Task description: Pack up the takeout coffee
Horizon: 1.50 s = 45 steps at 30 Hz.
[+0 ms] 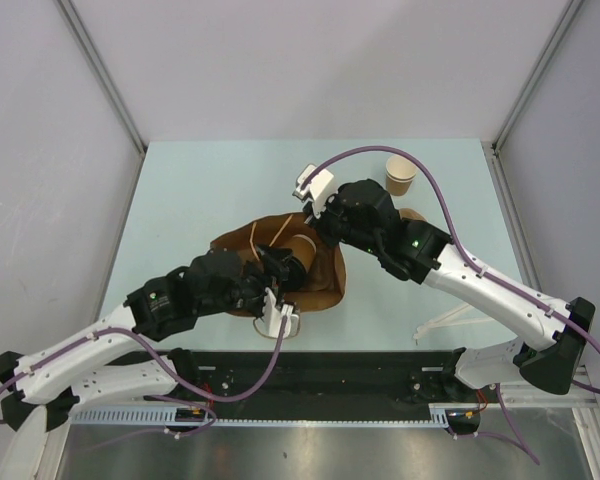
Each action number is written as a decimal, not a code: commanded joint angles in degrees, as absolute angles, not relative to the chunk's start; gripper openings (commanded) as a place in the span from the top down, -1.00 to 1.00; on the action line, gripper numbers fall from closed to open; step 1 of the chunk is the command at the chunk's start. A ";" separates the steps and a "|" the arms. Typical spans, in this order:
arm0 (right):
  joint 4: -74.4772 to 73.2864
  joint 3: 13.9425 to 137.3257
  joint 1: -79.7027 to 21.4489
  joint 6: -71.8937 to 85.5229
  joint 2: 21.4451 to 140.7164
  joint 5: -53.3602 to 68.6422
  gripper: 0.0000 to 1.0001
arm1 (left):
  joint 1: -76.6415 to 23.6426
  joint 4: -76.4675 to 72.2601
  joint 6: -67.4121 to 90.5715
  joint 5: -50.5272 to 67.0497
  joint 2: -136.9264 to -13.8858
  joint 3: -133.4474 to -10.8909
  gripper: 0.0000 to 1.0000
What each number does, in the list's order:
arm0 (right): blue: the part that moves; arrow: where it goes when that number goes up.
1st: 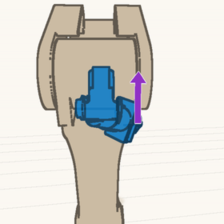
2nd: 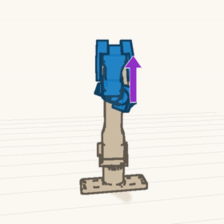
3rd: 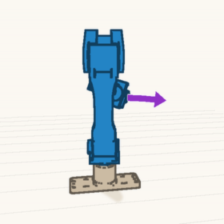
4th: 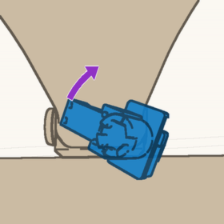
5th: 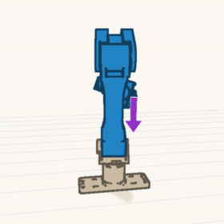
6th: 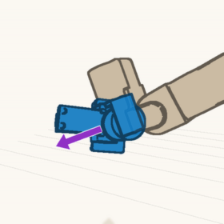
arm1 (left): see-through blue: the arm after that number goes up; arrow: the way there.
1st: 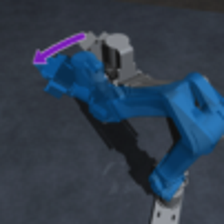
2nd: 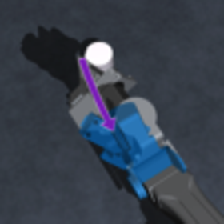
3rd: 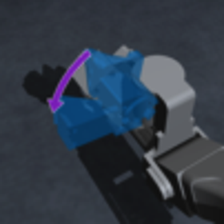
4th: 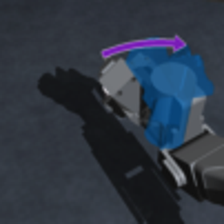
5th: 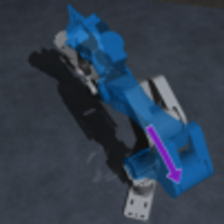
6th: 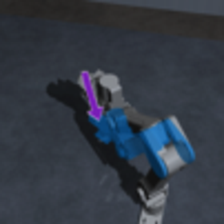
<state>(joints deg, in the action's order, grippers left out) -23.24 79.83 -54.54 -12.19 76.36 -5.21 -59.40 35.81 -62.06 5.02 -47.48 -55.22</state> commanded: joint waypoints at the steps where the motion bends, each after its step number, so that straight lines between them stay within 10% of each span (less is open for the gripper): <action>1: -19.51 79.89 -54.76 -12.83 75.06 -6.59 1.00 | -62.66 36.03 -69.85 0.45 -46.58 -57.39 0.36; 45: -20.47 80.68 -54.06 -10.55 74.88 5.87 1.00 | -61.97 45.18 -73.22 5.80 -56.60 -60.47 0.39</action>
